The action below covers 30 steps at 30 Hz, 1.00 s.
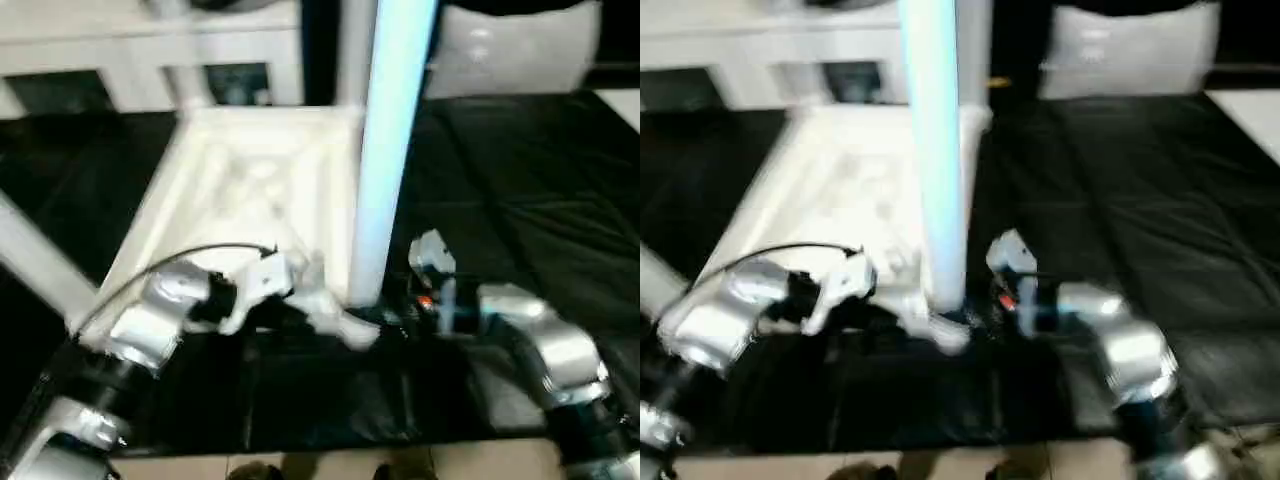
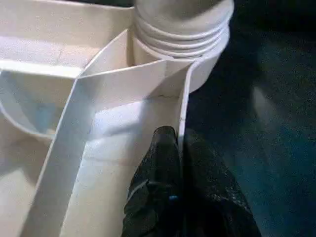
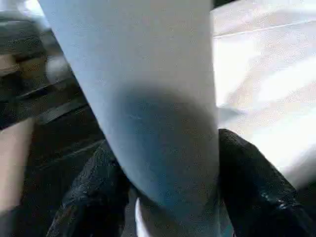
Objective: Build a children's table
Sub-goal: Rotate leg to tighten
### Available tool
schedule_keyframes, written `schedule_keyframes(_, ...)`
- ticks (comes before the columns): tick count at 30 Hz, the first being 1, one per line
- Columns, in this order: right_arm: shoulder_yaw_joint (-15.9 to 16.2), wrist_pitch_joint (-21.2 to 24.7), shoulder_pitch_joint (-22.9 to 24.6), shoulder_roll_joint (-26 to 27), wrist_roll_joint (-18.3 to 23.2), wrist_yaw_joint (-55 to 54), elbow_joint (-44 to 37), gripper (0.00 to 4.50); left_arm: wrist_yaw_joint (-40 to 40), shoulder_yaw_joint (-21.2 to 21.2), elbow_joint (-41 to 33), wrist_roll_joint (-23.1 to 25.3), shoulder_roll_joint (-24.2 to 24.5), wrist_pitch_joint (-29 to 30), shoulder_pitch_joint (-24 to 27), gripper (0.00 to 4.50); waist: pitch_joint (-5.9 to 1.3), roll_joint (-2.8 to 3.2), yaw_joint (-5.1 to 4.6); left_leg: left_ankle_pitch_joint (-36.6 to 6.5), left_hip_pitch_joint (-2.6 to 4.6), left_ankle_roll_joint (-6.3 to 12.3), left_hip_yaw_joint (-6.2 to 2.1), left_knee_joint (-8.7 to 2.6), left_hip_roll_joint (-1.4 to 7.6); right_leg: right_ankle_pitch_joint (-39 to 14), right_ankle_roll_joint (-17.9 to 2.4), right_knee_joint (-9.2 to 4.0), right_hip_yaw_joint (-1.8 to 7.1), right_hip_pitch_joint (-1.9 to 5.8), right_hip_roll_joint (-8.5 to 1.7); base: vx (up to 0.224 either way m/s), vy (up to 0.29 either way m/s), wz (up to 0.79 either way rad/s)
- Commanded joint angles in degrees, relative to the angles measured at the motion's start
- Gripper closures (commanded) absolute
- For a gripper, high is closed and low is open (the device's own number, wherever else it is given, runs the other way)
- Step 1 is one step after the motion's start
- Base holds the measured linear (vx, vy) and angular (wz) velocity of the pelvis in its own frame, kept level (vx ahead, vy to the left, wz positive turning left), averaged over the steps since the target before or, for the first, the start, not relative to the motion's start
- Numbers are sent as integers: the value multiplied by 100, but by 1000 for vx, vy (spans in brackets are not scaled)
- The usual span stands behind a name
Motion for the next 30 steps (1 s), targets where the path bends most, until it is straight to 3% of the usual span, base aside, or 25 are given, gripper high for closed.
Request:
schedule_keyframes(1,501,248,132,577,16,-492,-90,228,674,-161,-303,-86,-593,455,118,450,-270,-60,25,-1139,0,121,-128,-458,280,-2009,-1120,-542,269,256,-462,0,0,0)
schedule_keyframes(4,504,263,159,796,-83,-852,-112,236,978,-151,-396,-29,-792,704,129,450,-269,-68,3,-1145,14,203,-123,-449,251,-2157,-1017,-588,272,230,-443,0,0,0)
schedule_keyframes(5,441,248,71,1240,-263,-1528,60,237,1452,-130,-313,79,-1155,923,29,450,-257,-54,-17,-1117,4,191,-116,-460,257,-2118,-1014,-583,275,214,-430,0,0,0)
schedule_keyframes(10,399,182,-99,1962,-767,-2748,412,239,2348,-211,-122,513,-1742,1329,-228,450,-260,-48,-90,-1276,17,109,-139,-473,241,-2366,-857,-623,268,192,-420,0,0,0)
schedule_keyframes(14,375,54,-143,2112,-981,-3130,509,239,2575,-307,-92,619,-1946,1439,-310,450,-267,-36,-107,-1303,-3,144,-147,-481,240,-2148,-849,-617,277,198,-422,0,0,0)
schedule_keyframes(15,295,-39,-127,2147,-988,-3138,504,239,2575,-326,-87,637,-1977,1433,-315,450,-278,21,-105,-1290,2,157,-145,-476,244,-2028,-869,-610,282,200,-421,0,0,0)
schedule_keyframes(16,295,-39,-127,2147,-988,-3138,504,239,2575,-326,-87,637,-1977,1433,-315,450,-286,-8,-112,-1276,1,175,-136,-469,241,-1951,-876,-624,280,205,-420,0,0,0)
schedule_keyframes(17,225,-78,-103,2144,-945,-3104,473,189,2538,-343,-89,649,-1960,1403,-312,450,-287,-19,-110,-1213,-24,212,-143,-475,237,-1812,-906,-601,276,232,-420,0,0,0)
schedule_keyframes(22,-101,-416,129,1637,-633,-2454,140,147,2018,-355,-188,621,-1498,1072,-207,450,-344,12,-86,-986,-25,359,-139,-453,247,-1307,-1030,-570,260,269,-423,0,0,0)
schedule_keyframes(26,-181,-620,224,1153,-404,-1761,-14,130,1615,-346,-239,542,-1145,842,-121,450,-428,21,-49,-267,-51,655,-128,-366,250,166,-1368,-414,238,344,-421,0,0,0)
schedule_keyframes(27,-220,-671,253,818,-277,-1283,-81,107,1244,-371,-246,468,-899,596,-71,450,-449,27,-42,-84,-45,763,-124,-340,248,558,-1463,-374,234,353,-424,0,0,0)
schedule_keyframes(30,-267,-706,265,530,-160,-853,-123,94,855,-405,-250,374,-673,350,-27,450,-451,32,-2,-15,-47,1010,-119,-313,257,816,-1581,-350,212,355,-438,0,0,0)
